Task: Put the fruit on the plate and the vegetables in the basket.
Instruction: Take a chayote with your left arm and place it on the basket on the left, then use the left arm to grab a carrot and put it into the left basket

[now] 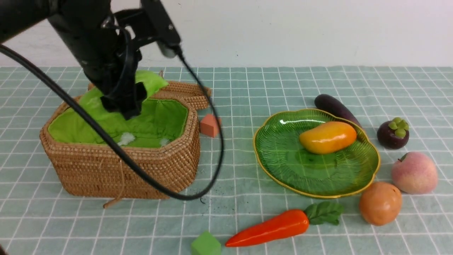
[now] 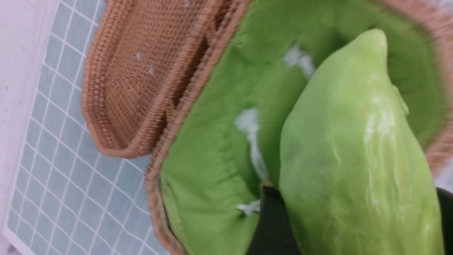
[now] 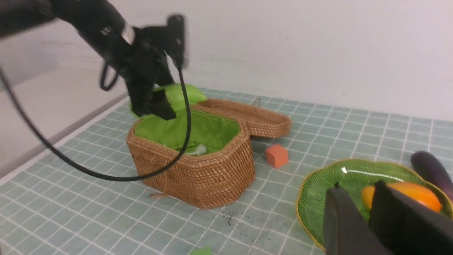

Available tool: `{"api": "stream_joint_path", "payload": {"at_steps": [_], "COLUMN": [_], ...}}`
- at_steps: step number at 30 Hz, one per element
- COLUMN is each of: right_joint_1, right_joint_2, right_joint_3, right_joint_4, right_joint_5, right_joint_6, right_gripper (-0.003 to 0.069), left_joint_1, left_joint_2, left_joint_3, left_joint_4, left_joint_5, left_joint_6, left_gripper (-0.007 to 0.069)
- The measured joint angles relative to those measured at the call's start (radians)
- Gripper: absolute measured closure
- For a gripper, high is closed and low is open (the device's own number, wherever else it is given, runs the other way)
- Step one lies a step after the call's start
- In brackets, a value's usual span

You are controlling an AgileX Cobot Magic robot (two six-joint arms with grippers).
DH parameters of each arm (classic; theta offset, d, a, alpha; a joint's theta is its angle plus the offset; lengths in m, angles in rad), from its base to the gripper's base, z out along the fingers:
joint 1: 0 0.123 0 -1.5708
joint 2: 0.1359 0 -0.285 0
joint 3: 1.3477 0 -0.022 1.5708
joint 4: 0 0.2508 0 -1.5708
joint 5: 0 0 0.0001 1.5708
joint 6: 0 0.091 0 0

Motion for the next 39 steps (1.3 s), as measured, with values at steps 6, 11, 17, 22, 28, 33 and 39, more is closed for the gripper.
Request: {"api": "stream_joint_path", "payload": {"at_steps": [6,11,17,22,28,33,39], "right_joint_1": [0.0,0.0,0.0,0.0,0.0,0.0,0.0], "right_joint_2": [0.0,0.0,0.001,0.001,0.001,0.001,0.001], "right_joint_3": [0.0,0.0,-0.042,-0.173,-0.22,-0.204,-0.197], "right_joint_4": [0.013,0.018,-0.056,-0.161,-0.172,-0.166,-0.133], "right_joint_5": [0.006,0.026,0.086,0.191,0.37,0.432,0.432], "right_joint_6": [-0.013,-0.013,-0.035,0.0,0.04,0.043,0.043], "right_gripper": [0.0517,0.0515,0.0512,0.051,0.0508,0.0503,0.0501], "left_joint_1": [0.03,0.03,0.03,0.022,-0.125,-0.342,-0.418], "left_joint_2": [0.071,0.077,0.071,0.021,-0.032,0.037,0.2], "left_joint_3": [0.006,0.006,0.006,0.009,0.014,0.06,0.067], "left_joint_4": [0.045,0.082,0.092,-0.034,-0.265,-0.368,-0.357], "left_joint_5": [-0.047,-0.05,-0.014,-0.003,0.074,0.068,0.029], "left_joint_6": [0.015,-0.024,-0.21,-0.321,-0.357,-0.357,-0.357], "left_gripper": [0.0136,0.0117,-0.0033,0.0014,0.0379,0.0541,0.0322]}}
